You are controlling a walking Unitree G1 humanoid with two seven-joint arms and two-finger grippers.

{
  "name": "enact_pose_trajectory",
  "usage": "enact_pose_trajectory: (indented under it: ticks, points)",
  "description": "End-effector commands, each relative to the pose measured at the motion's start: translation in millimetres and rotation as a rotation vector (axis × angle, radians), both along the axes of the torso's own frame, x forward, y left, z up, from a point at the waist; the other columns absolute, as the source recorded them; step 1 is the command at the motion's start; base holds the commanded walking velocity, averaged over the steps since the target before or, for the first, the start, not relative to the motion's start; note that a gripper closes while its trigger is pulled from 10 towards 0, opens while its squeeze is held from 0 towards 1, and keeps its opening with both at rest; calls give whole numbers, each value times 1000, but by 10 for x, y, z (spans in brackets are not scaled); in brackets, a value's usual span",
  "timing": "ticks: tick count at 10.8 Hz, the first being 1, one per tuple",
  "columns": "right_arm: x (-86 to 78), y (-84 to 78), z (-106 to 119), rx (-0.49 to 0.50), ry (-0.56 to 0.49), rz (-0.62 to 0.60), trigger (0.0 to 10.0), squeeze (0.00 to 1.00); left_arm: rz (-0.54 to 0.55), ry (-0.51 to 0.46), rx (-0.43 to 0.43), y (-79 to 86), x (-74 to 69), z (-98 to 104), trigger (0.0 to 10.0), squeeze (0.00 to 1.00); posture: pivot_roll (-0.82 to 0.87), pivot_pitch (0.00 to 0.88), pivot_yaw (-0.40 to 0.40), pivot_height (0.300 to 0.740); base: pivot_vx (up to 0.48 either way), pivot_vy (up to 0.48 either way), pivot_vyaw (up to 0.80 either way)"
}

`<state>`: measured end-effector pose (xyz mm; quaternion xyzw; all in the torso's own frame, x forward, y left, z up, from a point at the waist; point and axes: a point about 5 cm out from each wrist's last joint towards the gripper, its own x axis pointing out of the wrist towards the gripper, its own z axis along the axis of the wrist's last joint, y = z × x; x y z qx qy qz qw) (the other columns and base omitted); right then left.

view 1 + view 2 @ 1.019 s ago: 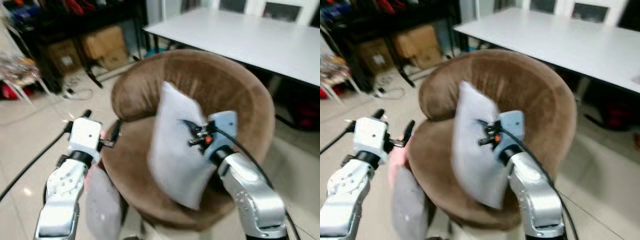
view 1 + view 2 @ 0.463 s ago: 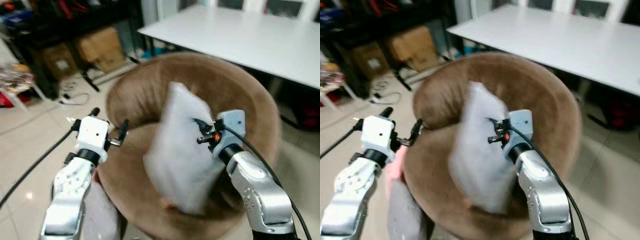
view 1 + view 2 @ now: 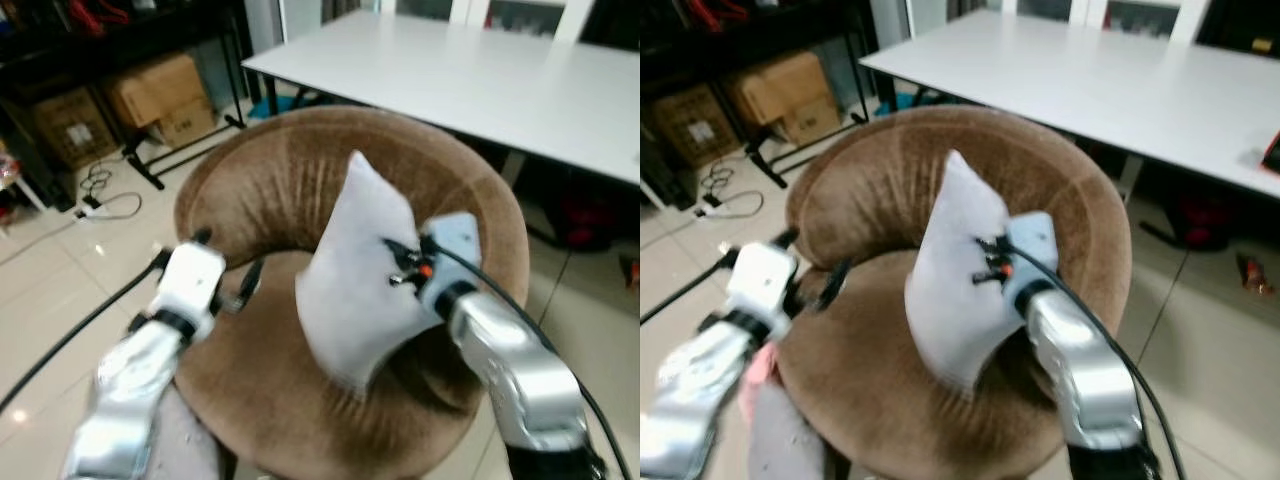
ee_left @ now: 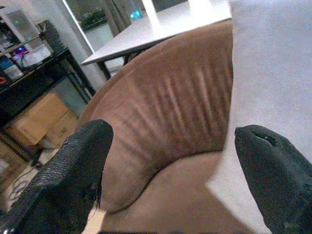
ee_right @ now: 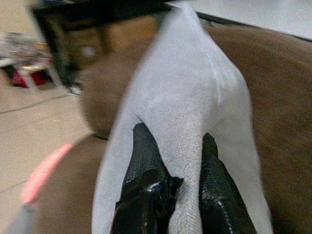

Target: Move the pillow to the sofa from floor

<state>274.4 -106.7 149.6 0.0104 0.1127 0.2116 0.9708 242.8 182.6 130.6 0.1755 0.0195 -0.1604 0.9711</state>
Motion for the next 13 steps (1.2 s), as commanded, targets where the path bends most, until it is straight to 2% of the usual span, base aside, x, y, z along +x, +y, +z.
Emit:
enact_pose_trajectory:
  ticks: [1, 2, 4, 9, 13]
  points:
    - [10, 116, 134, 34, -43, 61, 10000, 0, -4, 1, 2, 38, -4, 24, 10000, 616, -95, 0, 73, 740, 0, 0, 0]
    - [41, 212, 178, 46, -31, 101, 10000, 0, -36, 46, 26, 93, -53, -23, 10000, 616, -91, 0, 68, 740, 0, 0, 0]
    - [69, 271, 201, 46, -13, 130, 10000, 0, -45, 58, 40, 133, -82, -35, 10000, 620, -83, 0, 55, 740, 0, 0, 0]
    - [84, 289, 182, 35, 12, 127, 10000, 0, -54, 60, 33, 130, -117, -51, 10000, 616, -83, 0, 53, 740, 0, 0, 0]
    - [109, 283, 176, 45, 17, 110, 10000, 0, -43, 47, 28, 115, -88, -43, 10000, 608, -82, 0, 49, 740, 0, 0, 0]
